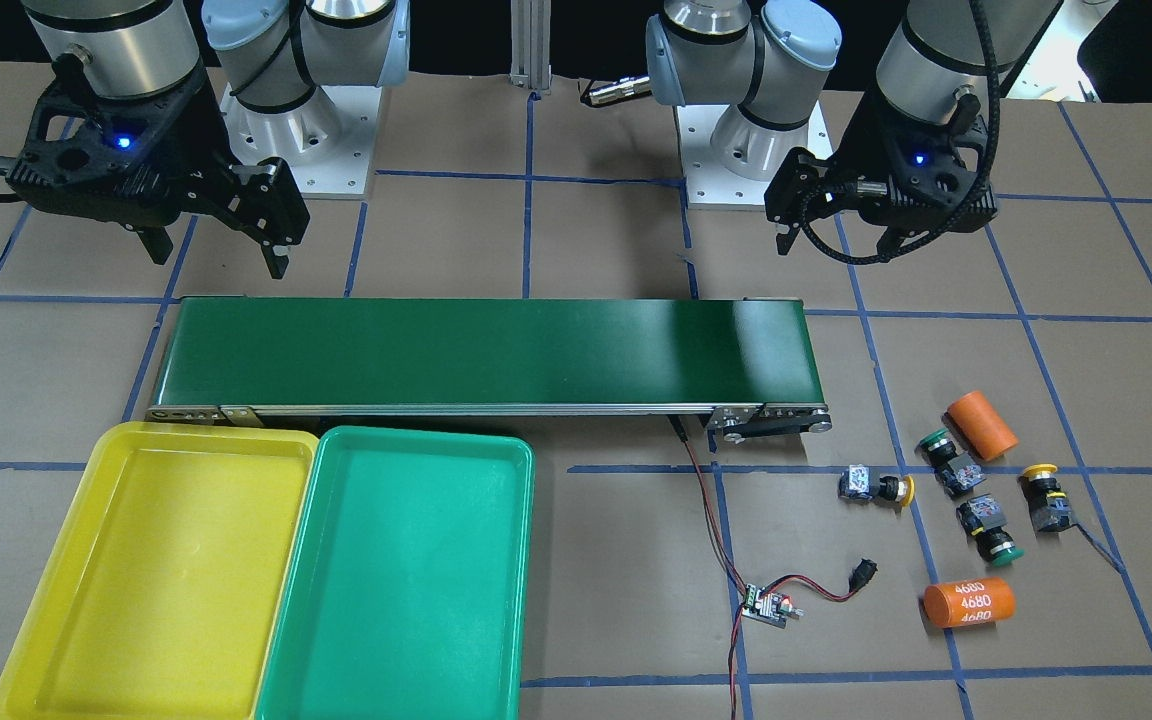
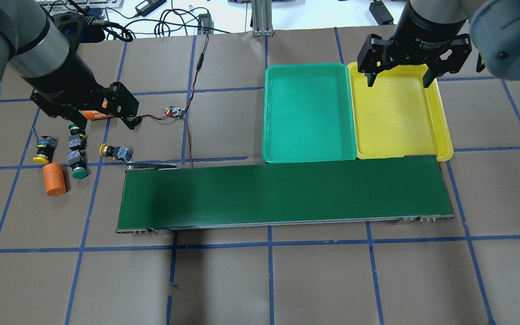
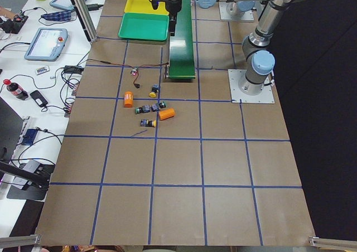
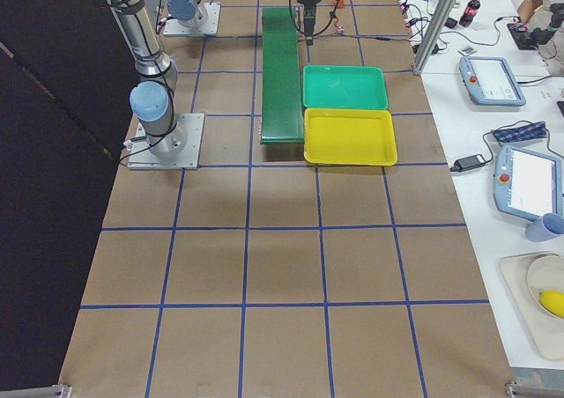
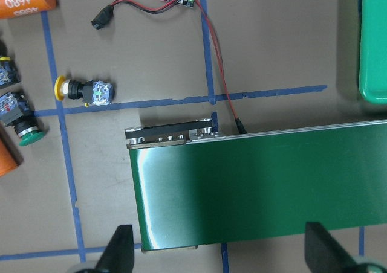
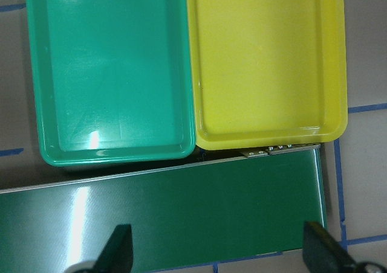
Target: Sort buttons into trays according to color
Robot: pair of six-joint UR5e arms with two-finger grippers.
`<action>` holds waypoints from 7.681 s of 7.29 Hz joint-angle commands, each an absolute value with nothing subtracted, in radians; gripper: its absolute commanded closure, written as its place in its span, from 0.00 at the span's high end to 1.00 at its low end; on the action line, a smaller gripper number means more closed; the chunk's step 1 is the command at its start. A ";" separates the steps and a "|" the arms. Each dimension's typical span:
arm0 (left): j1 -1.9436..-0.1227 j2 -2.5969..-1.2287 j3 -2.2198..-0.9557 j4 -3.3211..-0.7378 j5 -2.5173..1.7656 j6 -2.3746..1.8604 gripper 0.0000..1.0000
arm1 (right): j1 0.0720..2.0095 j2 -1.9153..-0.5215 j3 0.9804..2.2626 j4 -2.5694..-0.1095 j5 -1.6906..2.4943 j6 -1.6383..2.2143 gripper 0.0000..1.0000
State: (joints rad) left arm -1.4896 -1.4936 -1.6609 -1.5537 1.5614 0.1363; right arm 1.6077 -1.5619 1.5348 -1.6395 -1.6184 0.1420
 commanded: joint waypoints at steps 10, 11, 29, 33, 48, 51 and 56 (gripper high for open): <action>-1.451 -1.500 -1.669 -1.562 1.565 0.149 1.00 | 1.609 -1.566 1.537 -1.638 -1.615 0.141 1.00; -1.444 -1.496 -1.669 -1.572 1.566 0.149 1.00 | 1.609 -1.566 1.537 -1.640 -1.617 0.141 1.00; -1.217 -2.270 -1.342 -1.019 1.562 0.391 1.00 | 1.615 -1.568 1.540 -1.638 -1.617 0.135 1.00; -1.215 -2.301 -1.322 -1.019 1.559 0.394 1.00 | 1.615 -1.566 1.540 -1.637 -1.617 0.135 1.00; -1.242 -2.162 -1.321 -1.285 1.565 0.361 0.00 | 1.615 -1.568 1.542 -1.637 -1.617 0.135 1.00; -1.399 -1.935 -1.432 -1.489 1.566 0.200 0.00 | 1.615 -1.568 1.542 -1.637 -1.617 0.135 1.00; -1.431 -1.755 -1.837 -1.439 1.608 0.170 0.00 | 1.615 -1.568 1.542 -1.637 -1.617 0.135 1.00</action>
